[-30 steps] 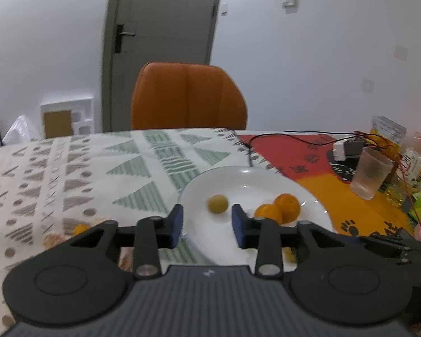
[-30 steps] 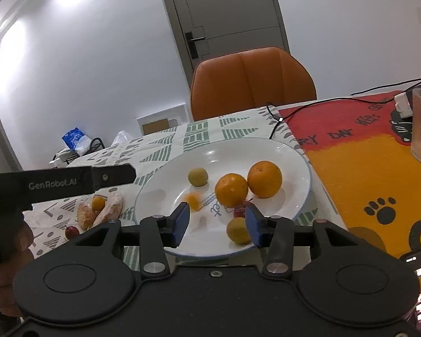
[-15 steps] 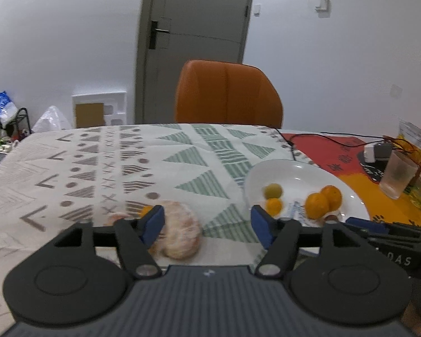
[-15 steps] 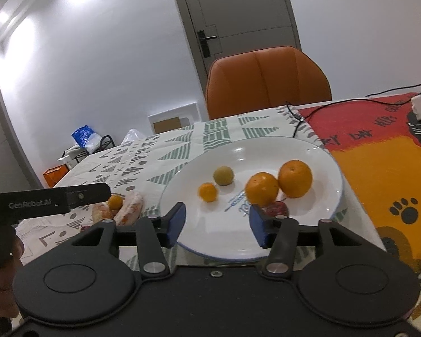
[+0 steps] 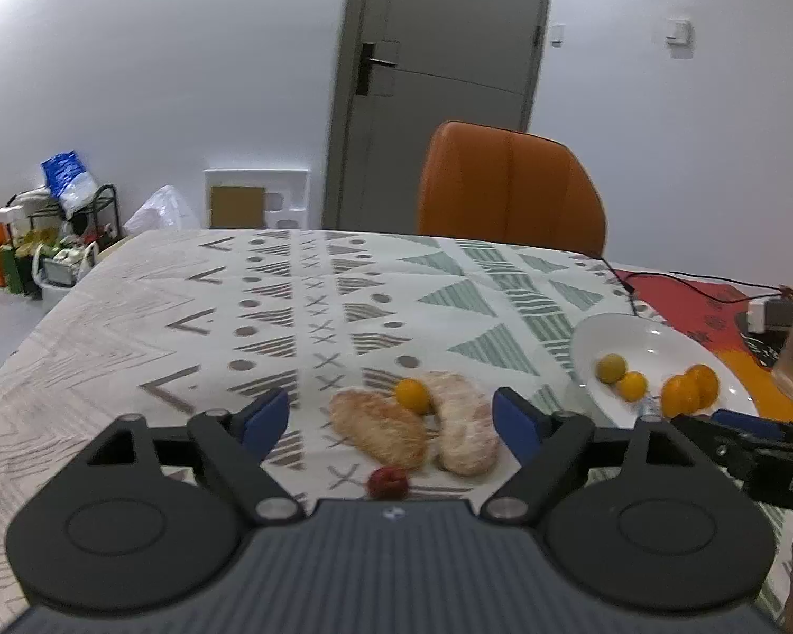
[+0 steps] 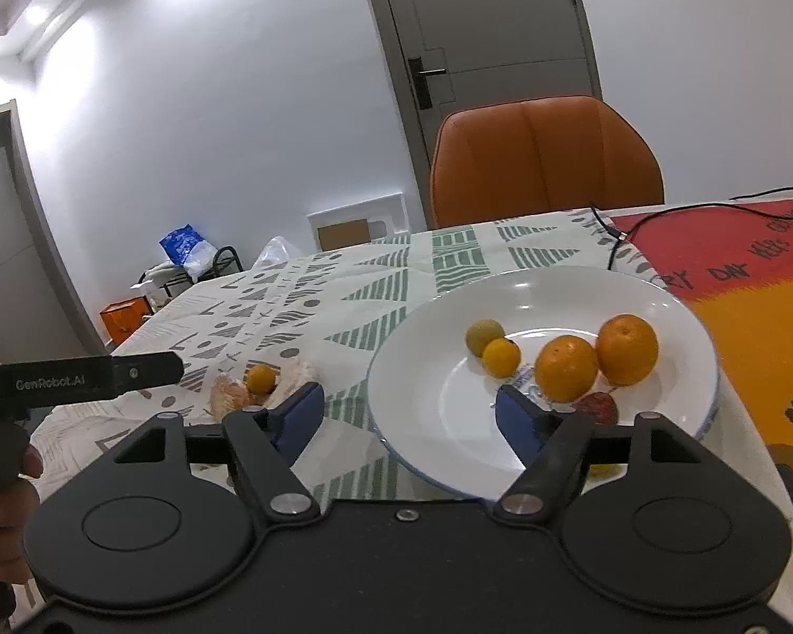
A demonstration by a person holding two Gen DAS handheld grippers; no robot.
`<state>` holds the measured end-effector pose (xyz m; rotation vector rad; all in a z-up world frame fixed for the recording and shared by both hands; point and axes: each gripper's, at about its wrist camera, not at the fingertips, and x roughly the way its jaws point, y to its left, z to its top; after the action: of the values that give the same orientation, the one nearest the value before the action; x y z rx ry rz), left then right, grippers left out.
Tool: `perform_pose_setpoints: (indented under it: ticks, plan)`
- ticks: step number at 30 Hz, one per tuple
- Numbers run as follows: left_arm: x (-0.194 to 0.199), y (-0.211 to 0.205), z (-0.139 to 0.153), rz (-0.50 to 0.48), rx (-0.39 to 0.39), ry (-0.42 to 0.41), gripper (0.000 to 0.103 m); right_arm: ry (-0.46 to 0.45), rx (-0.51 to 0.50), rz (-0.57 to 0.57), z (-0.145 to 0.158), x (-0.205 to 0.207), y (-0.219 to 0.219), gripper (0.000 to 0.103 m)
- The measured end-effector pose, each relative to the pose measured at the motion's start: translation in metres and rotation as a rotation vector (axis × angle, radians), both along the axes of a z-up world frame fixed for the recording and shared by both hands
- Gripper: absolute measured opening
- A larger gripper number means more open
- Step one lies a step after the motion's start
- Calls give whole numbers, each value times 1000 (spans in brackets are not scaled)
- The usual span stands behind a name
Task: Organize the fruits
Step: 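Move both open tools back to the pomelo segments and small fruits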
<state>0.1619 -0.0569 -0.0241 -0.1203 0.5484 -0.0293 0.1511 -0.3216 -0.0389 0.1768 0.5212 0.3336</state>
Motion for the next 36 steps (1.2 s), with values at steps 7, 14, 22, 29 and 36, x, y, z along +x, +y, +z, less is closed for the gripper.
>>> perform_pose_setpoints:
  ticks: [7,14,22,29,36]
  plan:
    - [-4,18,-6,41,-7,10,86,-11,-6,26,2,2,14,86]
    - [-10,30,-14,59,-14,17,86,-25,-17,64,3,3,32,97]
    - [-15,48,-19,90,-48,27,86,-20,-44,104,2,7,56,98]
    - [-16,51,-23,51,-99,27,86,-21,-70,100,7,6,69,98]
    - [-6,37,-31,6,-87,48,85,-9,-76,101,4,7,70,98]
